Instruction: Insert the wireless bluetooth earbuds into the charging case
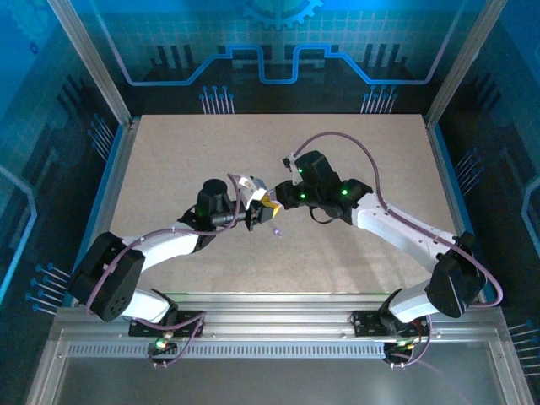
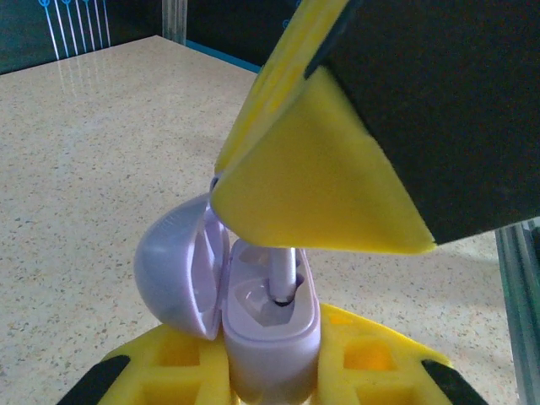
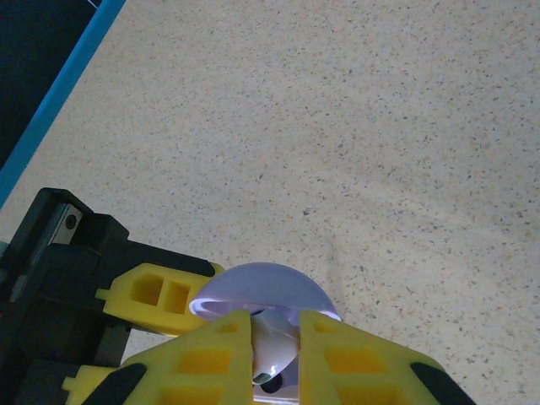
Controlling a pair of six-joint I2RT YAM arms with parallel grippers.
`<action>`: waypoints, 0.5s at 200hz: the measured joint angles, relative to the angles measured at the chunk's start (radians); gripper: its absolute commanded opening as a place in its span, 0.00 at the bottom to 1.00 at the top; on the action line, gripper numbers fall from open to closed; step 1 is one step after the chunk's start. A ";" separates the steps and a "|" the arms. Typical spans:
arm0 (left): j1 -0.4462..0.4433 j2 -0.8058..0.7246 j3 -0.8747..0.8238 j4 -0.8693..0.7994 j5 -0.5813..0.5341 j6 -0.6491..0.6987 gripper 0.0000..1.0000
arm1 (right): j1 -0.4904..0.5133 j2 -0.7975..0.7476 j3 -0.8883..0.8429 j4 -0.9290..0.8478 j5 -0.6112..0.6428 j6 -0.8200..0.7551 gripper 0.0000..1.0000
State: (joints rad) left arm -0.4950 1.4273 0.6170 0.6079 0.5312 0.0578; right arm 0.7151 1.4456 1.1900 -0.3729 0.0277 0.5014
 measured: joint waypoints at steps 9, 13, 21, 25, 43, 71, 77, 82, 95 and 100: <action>0.000 0.000 0.001 -0.001 0.001 -0.003 0.07 | 0.000 0.000 0.000 0.000 0.000 -0.006 0.16; 0.000 0.000 0.001 -0.002 0.001 -0.004 0.07 | 0.000 0.000 0.000 0.000 0.000 -0.009 0.16; 0.000 -0.001 0.002 -0.004 0.001 -0.005 0.07 | 0.002 0.000 0.000 0.000 0.000 -0.013 0.16; 0.000 -0.001 0.002 -0.005 0.002 -0.006 0.07 | 0.003 0.000 0.000 0.000 0.003 -0.017 0.16; 0.000 -0.002 0.003 -0.010 0.003 -0.006 0.07 | 0.009 0.000 0.000 0.000 0.012 -0.040 0.16; 0.000 -0.002 0.003 -0.015 0.009 -0.006 0.07 | 0.013 0.000 0.000 -0.001 0.018 -0.080 0.16; 0.000 -0.002 0.004 -0.017 0.010 -0.006 0.07 | 0.013 0.000 0.000 -0.002 0.017 -0.089 0.16; 0.000 -0.003 0.004 -0.019 0.010 -0.006 0.07 | 0.014 0.000 0.000 -0.003 0.017 -0.097 0.16; 0.000 -0.005 0.004 -0.024 0.012 -0.006 0.07 | 0.017 0.000 0.000 -0.004 0.018 -0.116 0.16; 0.000 -0.007 0.005 -0.027 0.013 -0.006 0.07 | 0.018 0.000 0.001 -0.005 0.017 -0.124 0.16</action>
State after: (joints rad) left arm -0.4950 1.4200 0.6216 0.5808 0.5442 0.0521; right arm 0.7326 1.4456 1.1908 -0.3779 0.0448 0.3775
